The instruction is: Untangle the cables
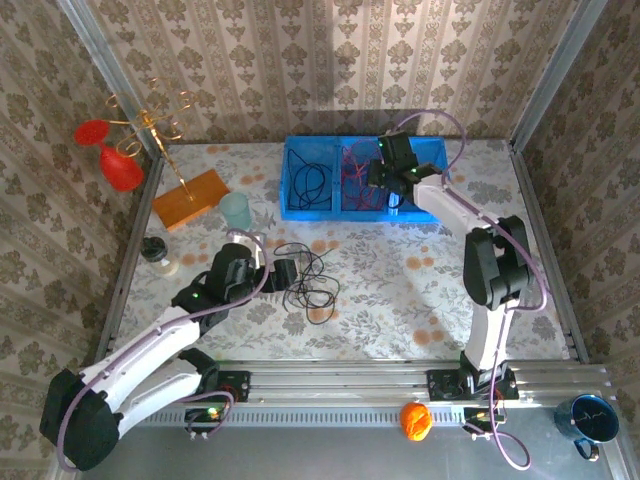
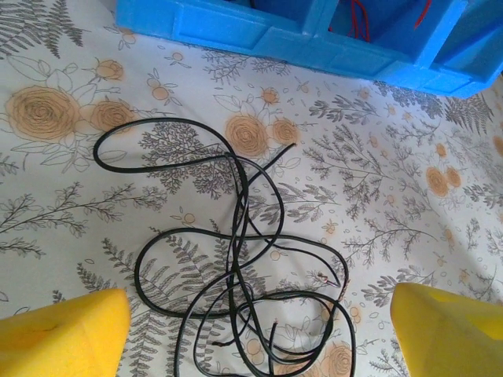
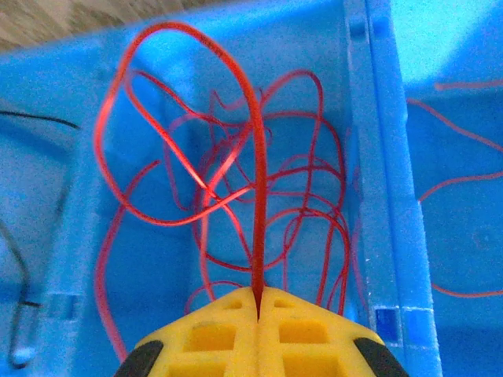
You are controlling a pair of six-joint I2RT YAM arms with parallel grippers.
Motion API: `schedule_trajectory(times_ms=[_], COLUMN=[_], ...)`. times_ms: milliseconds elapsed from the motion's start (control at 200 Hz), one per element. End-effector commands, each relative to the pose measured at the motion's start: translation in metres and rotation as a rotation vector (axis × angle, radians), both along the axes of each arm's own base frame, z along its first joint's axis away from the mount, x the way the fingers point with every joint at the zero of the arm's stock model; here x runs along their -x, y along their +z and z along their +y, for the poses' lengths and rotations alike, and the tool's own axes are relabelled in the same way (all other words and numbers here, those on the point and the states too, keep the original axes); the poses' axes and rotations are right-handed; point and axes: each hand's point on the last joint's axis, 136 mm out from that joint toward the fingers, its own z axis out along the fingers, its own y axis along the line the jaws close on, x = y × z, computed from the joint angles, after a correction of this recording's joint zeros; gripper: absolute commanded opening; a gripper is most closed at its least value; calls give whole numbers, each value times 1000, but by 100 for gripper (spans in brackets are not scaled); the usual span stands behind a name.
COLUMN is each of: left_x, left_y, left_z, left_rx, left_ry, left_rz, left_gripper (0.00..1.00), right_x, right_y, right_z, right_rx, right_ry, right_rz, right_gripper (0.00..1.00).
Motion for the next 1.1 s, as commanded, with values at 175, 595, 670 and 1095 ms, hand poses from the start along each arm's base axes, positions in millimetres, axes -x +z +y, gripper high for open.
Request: schedule_trajectory(times_ms=[175, 595, 670, 1095], left_x=[0, -7, -8, -54], left_y=[-8, -26, -36, -70], left_z=[6, -16, -22, -41], left_rx=[-43, -36, -40, -100], left_ry=[-4, -67, -88, -82], left_rz=[17, 84, 113, 122], left_gripper=[89, 85, 80, 45], right_x=[-8, 101, 134, 252], right_y=[10, 87, 63, -76], right_z=[2, 52, 72, 147], right_rx=[63, 49, 21, -83], right_ry=[12, 223, 311, 696], right_rz=[-19, -215, -185, 98], right_gripper=[41, 44, 41, 52])
